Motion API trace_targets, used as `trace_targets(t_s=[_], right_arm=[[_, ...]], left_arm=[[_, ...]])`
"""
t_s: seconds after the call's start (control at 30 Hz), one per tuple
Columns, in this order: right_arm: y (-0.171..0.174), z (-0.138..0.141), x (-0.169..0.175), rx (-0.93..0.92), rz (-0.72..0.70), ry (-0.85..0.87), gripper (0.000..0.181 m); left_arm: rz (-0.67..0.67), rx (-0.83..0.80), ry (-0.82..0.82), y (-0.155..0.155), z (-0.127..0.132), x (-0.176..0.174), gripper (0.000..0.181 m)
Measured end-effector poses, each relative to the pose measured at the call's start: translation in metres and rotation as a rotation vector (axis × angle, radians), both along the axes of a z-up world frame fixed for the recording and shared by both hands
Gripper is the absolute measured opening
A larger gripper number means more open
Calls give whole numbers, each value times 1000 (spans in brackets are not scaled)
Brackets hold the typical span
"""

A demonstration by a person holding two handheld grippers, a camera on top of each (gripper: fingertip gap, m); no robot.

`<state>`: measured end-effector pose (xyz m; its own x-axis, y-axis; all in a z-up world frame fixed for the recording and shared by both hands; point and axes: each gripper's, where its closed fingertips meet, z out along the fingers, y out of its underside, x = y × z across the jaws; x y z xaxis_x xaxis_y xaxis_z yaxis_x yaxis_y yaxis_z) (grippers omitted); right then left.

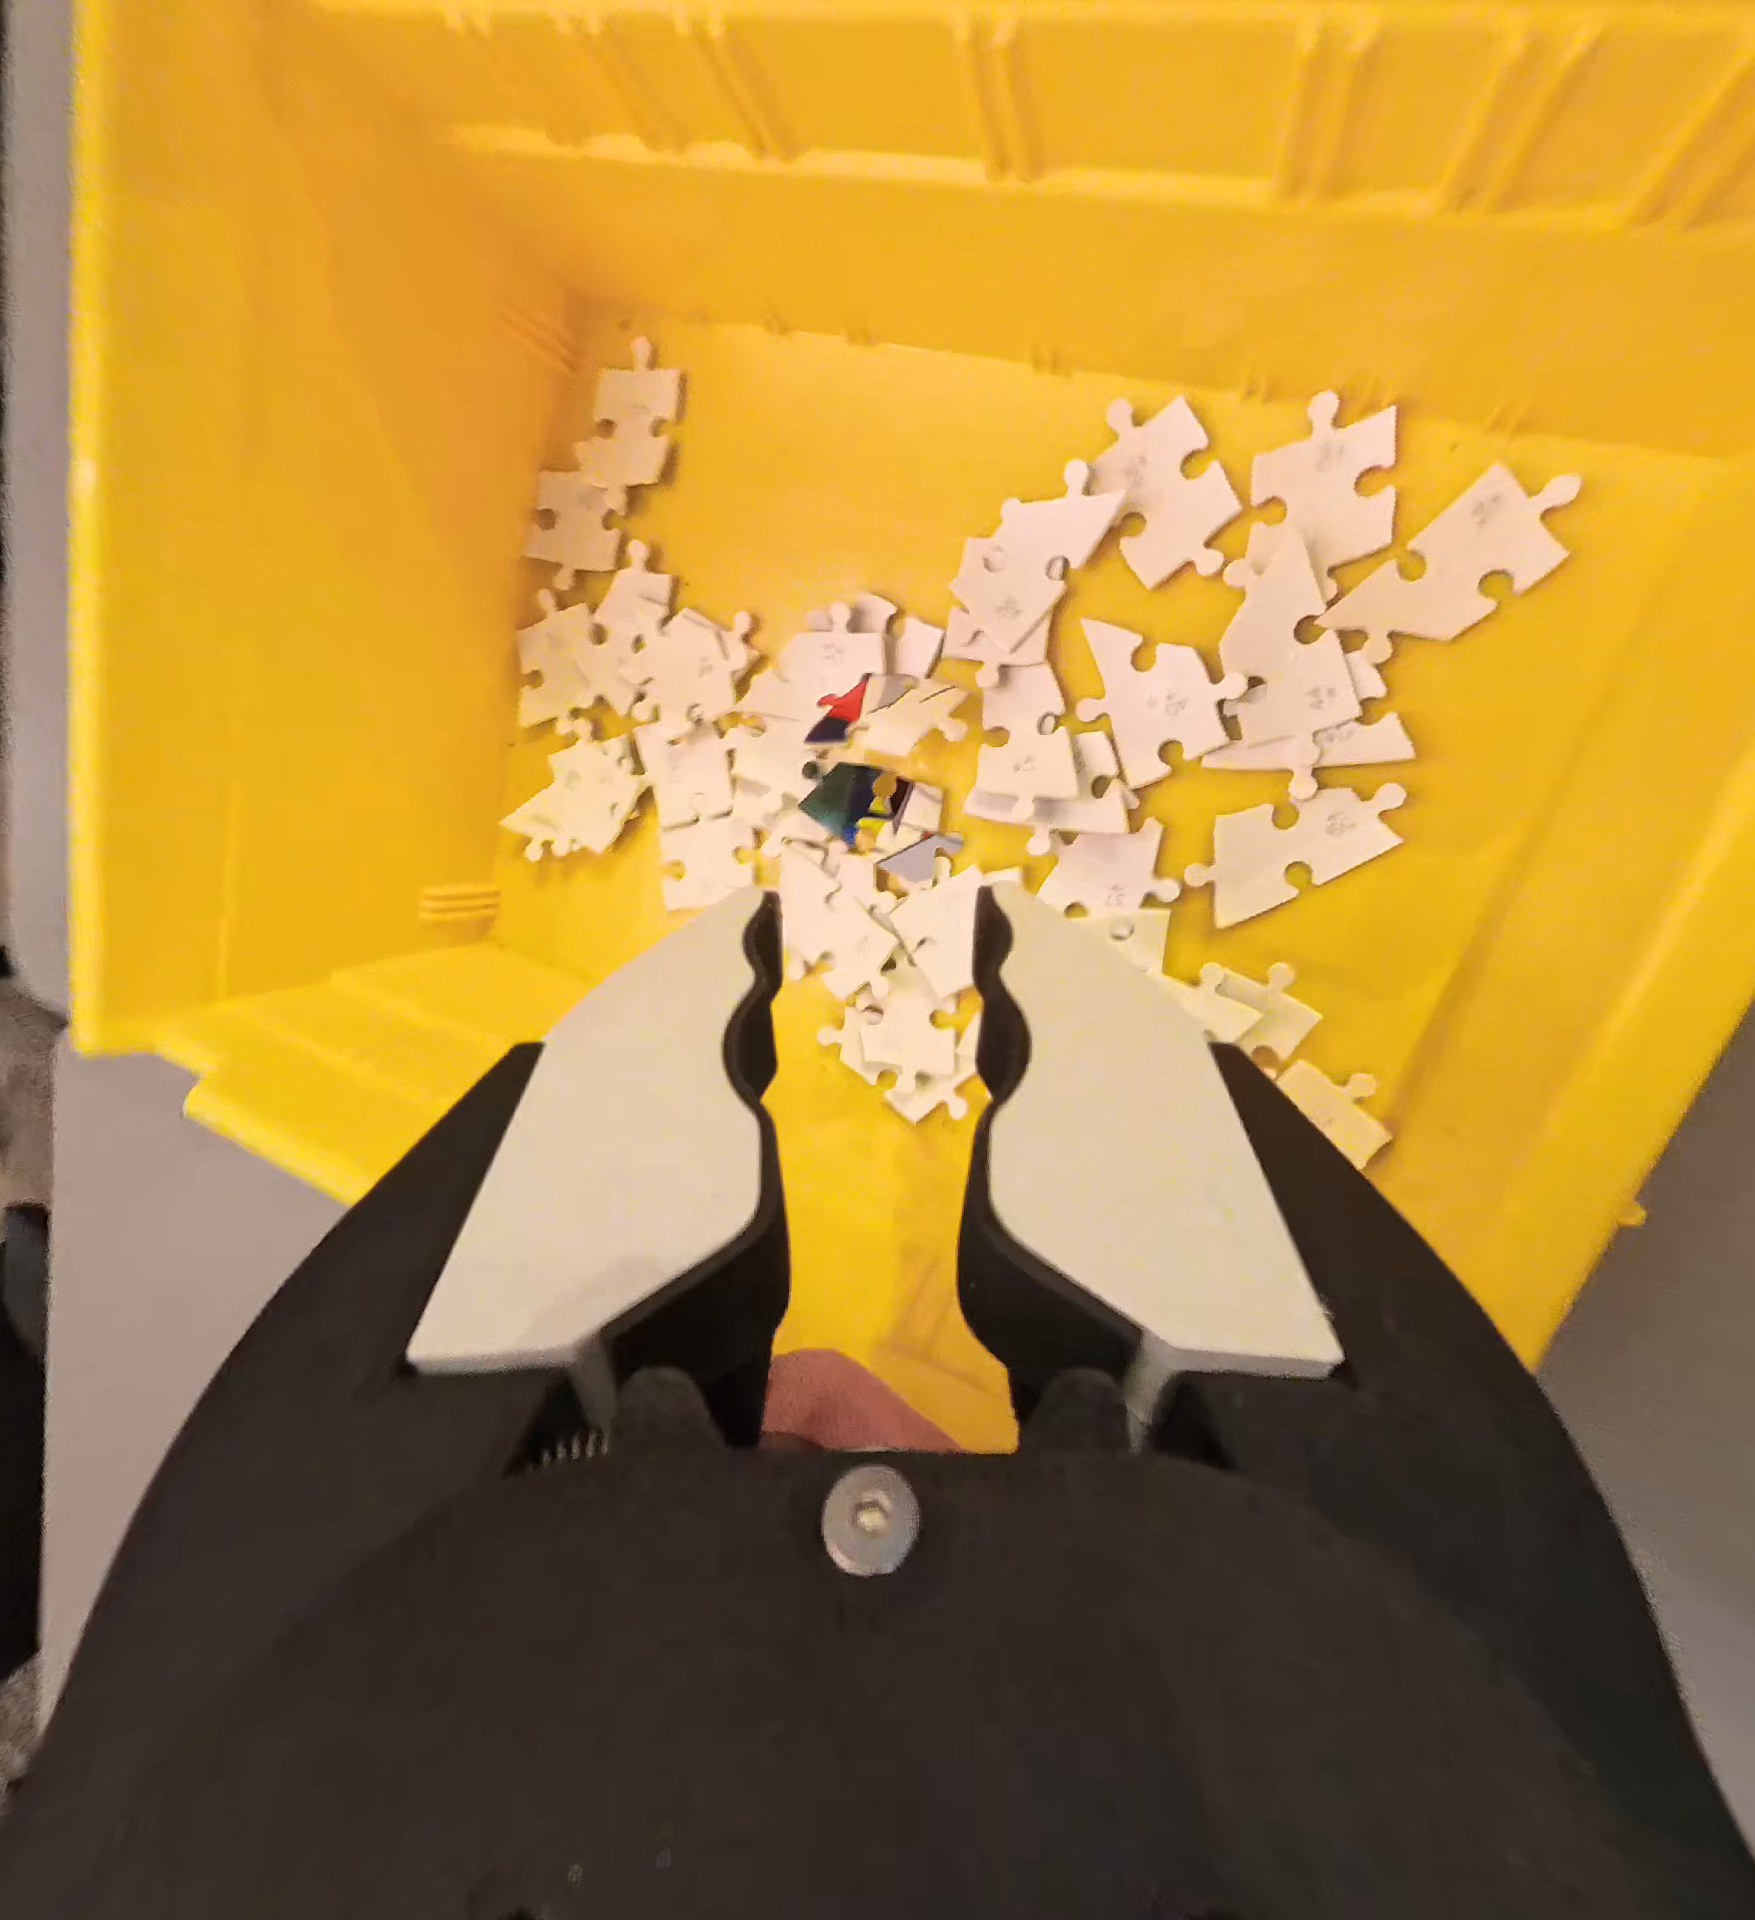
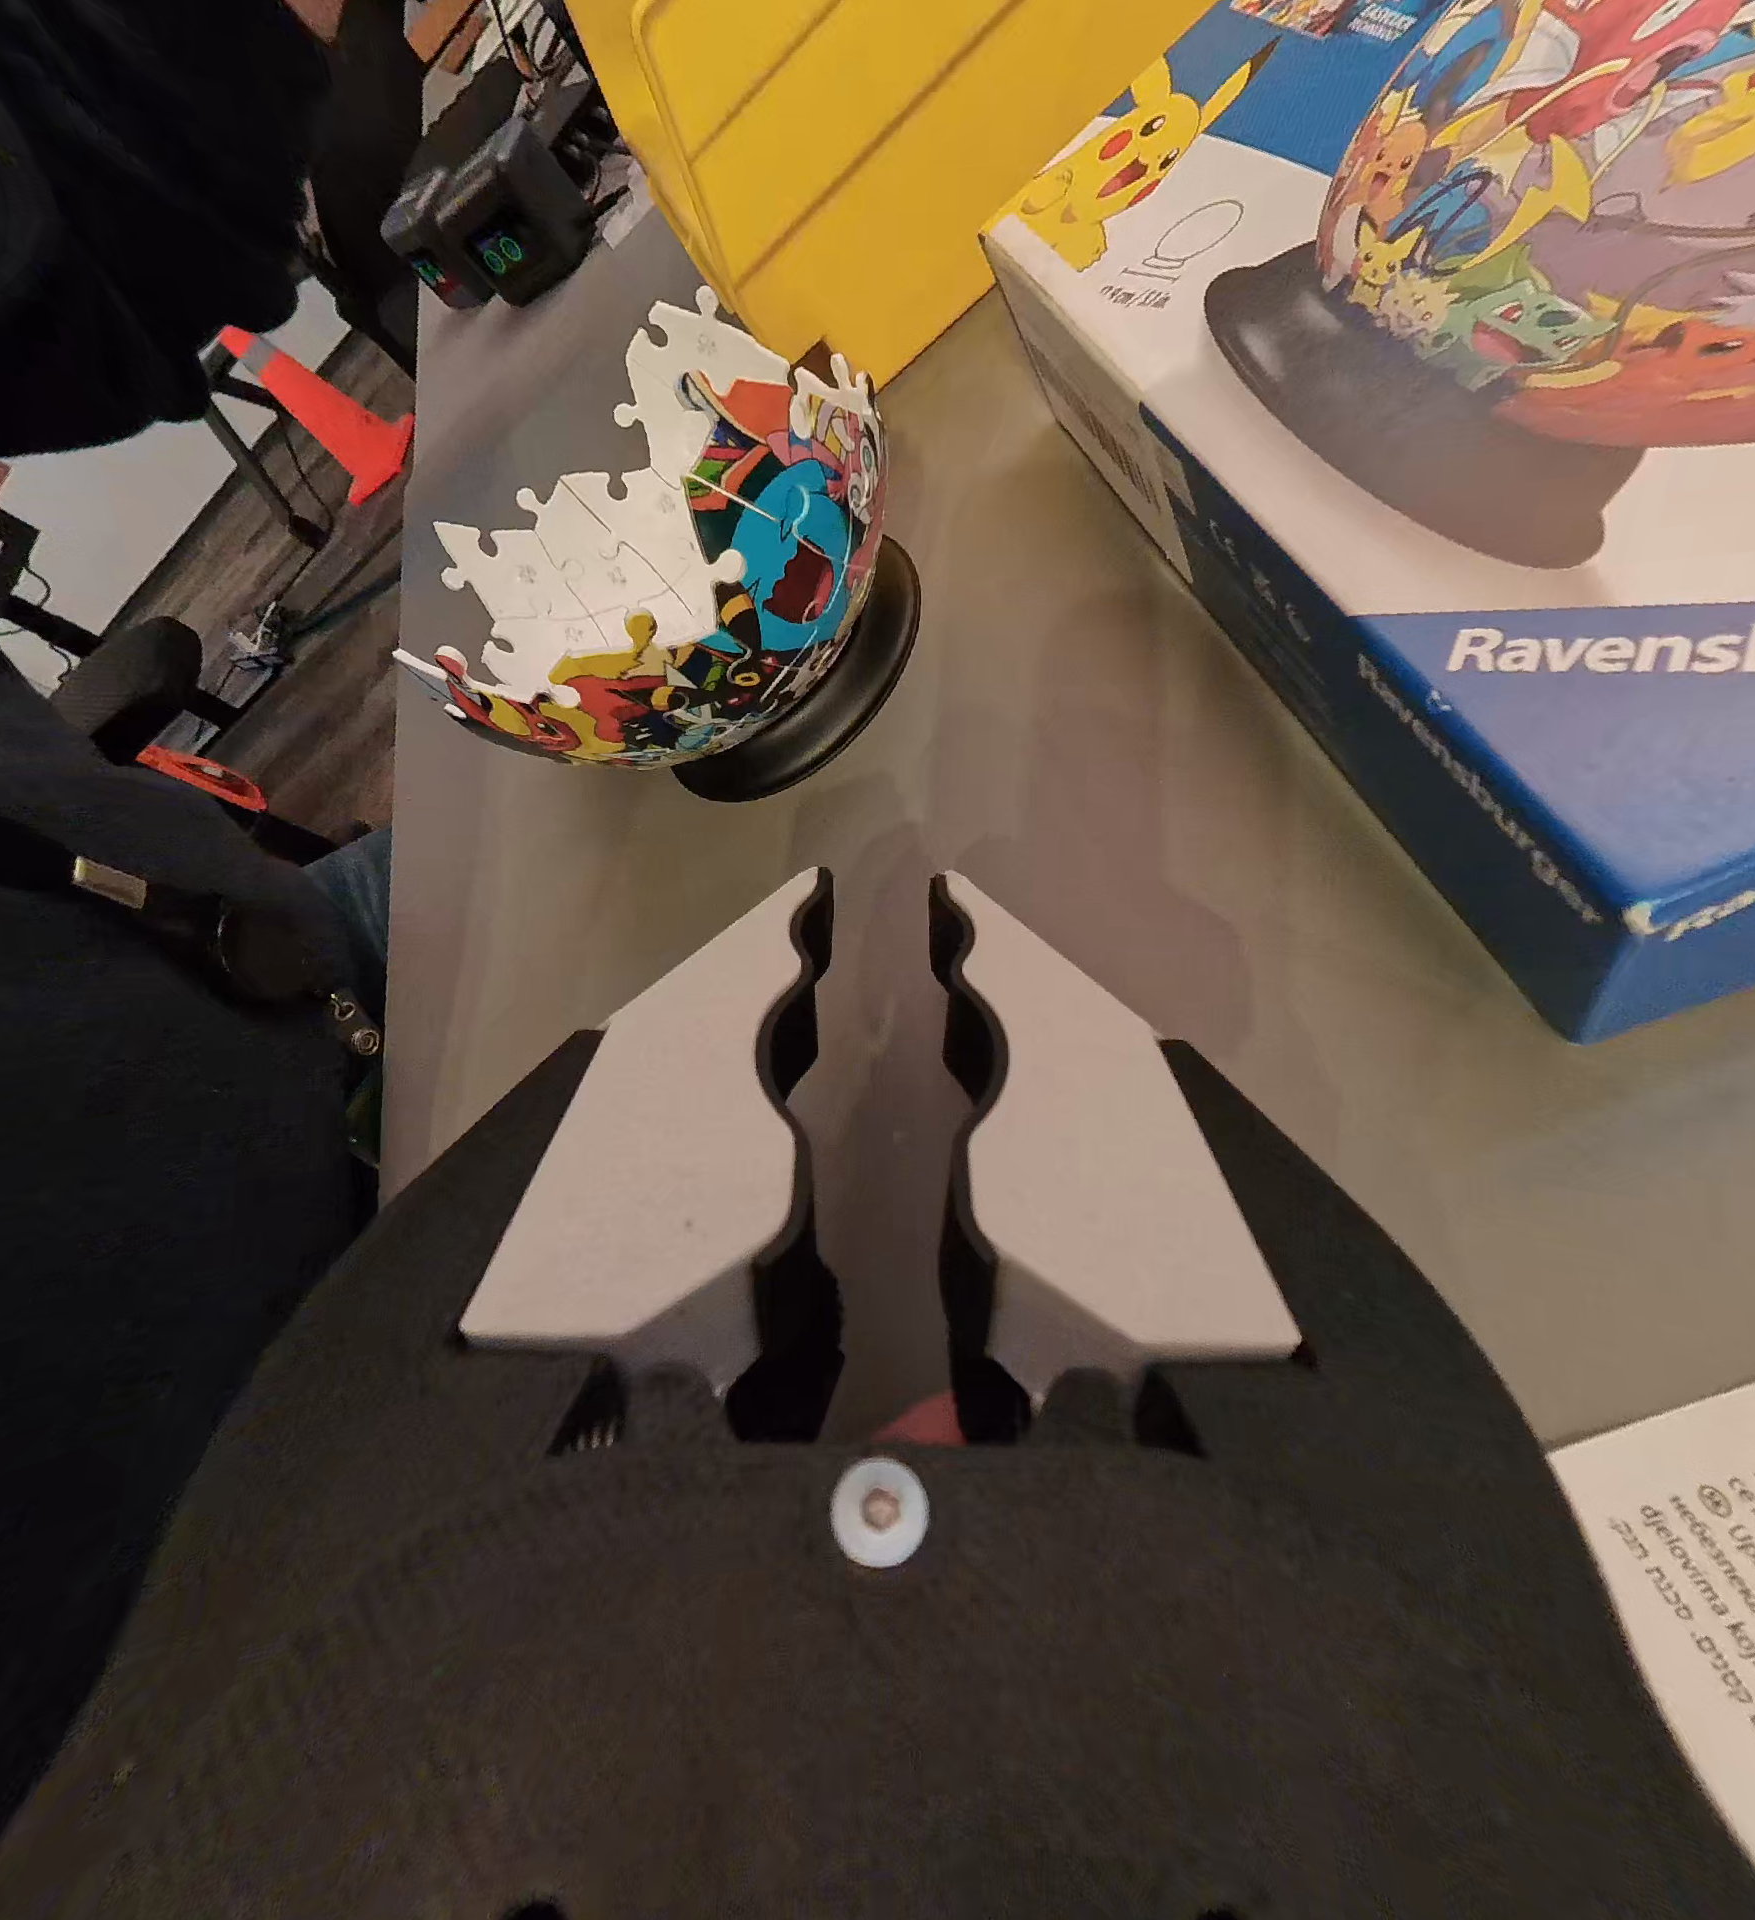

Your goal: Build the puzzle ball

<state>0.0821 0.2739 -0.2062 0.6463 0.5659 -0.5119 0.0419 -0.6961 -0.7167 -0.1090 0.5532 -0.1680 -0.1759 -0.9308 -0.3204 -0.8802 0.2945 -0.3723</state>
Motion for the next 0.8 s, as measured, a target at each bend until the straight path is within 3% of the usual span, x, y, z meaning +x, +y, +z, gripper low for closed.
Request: trace_targets(t_s=[0.13, 0.2, 0.4, 0.53, 0.63, 0.67, 0.8], right_arm=[[1, 2, 2, 11, -13, 4, 17], [2, 2, 2, 11, -18, 4, 17], [2, 2, 3, 15, -26, 10, 17], [2, 3, 3, 18, -27, 15, 17], [3, 5, 4, 26, -32, 22, 17], [3, 5, 4, 29, -32, 23, 17], [2, 7, 4, 33, -30, 35, 17]], left_arm=[[-67, -35, 69, 2, -18, 15, 35], [-93, 45, 111, 14, -21, 21, 33], [-249, 100, 222, 8, -25, 45, 31], [-328, 79, 338, 12, -49, 48, 31], [-342, 60, 390, 14, -62, 47, 22], [-337, 41, 389, 12, -61, 48, 0], [-295, -21, 405, 13, -65, 47, 0]])
